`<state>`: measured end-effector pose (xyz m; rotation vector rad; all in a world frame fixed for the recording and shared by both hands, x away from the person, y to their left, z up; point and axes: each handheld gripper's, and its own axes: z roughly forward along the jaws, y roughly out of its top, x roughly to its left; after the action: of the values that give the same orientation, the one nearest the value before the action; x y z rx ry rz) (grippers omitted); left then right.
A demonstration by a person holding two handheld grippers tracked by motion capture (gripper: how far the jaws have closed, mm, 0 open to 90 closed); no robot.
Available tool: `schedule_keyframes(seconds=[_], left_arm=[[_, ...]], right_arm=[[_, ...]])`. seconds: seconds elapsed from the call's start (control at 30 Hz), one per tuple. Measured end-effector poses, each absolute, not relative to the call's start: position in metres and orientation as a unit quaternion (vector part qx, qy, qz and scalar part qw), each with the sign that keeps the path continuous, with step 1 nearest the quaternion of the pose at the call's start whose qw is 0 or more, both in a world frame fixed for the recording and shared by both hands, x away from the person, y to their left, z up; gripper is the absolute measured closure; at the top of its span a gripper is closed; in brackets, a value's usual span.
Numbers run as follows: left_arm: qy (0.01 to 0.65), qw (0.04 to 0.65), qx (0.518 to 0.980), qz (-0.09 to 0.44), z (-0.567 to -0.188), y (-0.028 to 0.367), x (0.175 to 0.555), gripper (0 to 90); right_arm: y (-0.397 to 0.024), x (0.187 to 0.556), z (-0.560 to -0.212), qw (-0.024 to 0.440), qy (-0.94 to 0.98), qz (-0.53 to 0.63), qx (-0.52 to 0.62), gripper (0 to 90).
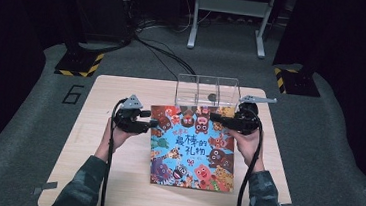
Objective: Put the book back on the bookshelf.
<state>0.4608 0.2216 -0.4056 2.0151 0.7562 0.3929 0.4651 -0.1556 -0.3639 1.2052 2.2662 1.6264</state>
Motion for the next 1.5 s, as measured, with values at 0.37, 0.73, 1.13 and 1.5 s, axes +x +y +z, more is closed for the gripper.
schedule_keyframes(seconds=[0.37,0.73,1.13,1.5], left_arm=[[0.288,0.449,0.829,0.169,-0.399,0.222,0.458,50.6],[0.28,0.442,0.834,0.175,-0.393,0.222,0.455,54.3],[0.282,0.438,0.831,0.195,-0.382,0.228,0.451,57.8],[0.288,0.439,0.827,0.201,-0.376,0.233,0.445,62.8]], right_arm=[[-0.158,0.464,-0.363,0.047,0.756,0.518,0.396,56.5],[-0.163,0.47,-0.368,0.045,0.758,0.502,0.413,50.8],[-0.157,0.476,-0.368,0.058,0.756,0.504,0.414,46.5],[-0.152,0.481,-0.371,0.082,0.75,0.507,0.417,41.2]])
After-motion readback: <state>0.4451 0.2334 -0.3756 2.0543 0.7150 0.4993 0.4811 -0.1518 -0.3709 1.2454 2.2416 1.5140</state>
